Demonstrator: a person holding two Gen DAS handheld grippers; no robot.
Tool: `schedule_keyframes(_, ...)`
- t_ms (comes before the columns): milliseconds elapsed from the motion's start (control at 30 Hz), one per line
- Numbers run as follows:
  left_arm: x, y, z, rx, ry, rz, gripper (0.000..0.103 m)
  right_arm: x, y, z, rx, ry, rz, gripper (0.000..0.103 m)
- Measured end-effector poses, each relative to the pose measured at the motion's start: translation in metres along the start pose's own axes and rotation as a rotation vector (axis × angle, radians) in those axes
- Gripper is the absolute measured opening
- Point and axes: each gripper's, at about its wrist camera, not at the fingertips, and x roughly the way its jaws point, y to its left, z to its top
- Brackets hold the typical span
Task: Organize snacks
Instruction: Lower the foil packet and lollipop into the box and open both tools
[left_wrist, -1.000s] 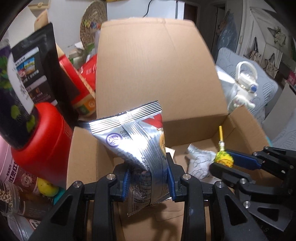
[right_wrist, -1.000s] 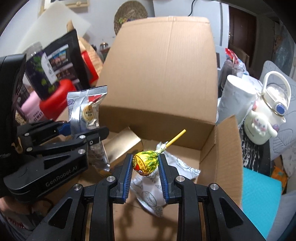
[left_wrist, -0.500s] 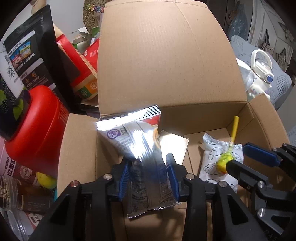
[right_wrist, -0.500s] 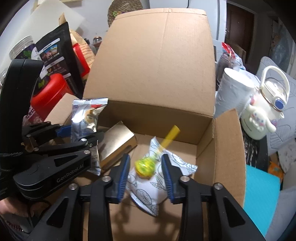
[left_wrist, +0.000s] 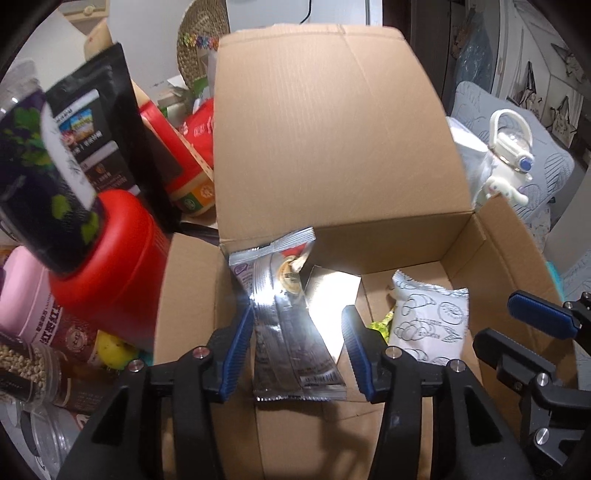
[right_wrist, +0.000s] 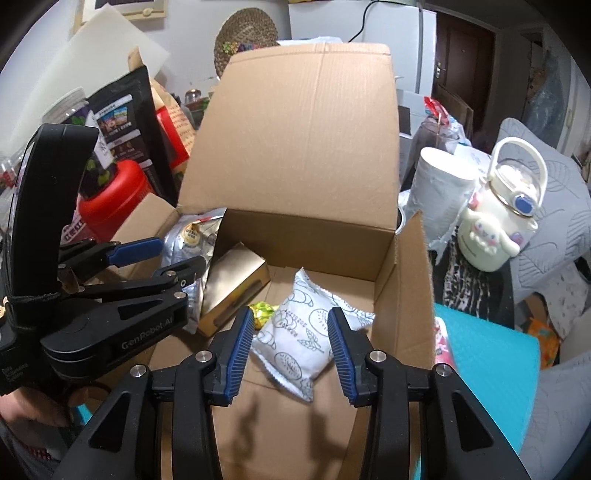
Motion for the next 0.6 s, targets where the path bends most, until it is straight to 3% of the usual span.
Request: schedule_keyframes(600, -0.115, -0.007, -0.011, 0.022, -0.167, -0.071, 0.049, -0.101, 0.011, -0.021, 0.003, -0.155, 0.004, 0.041)
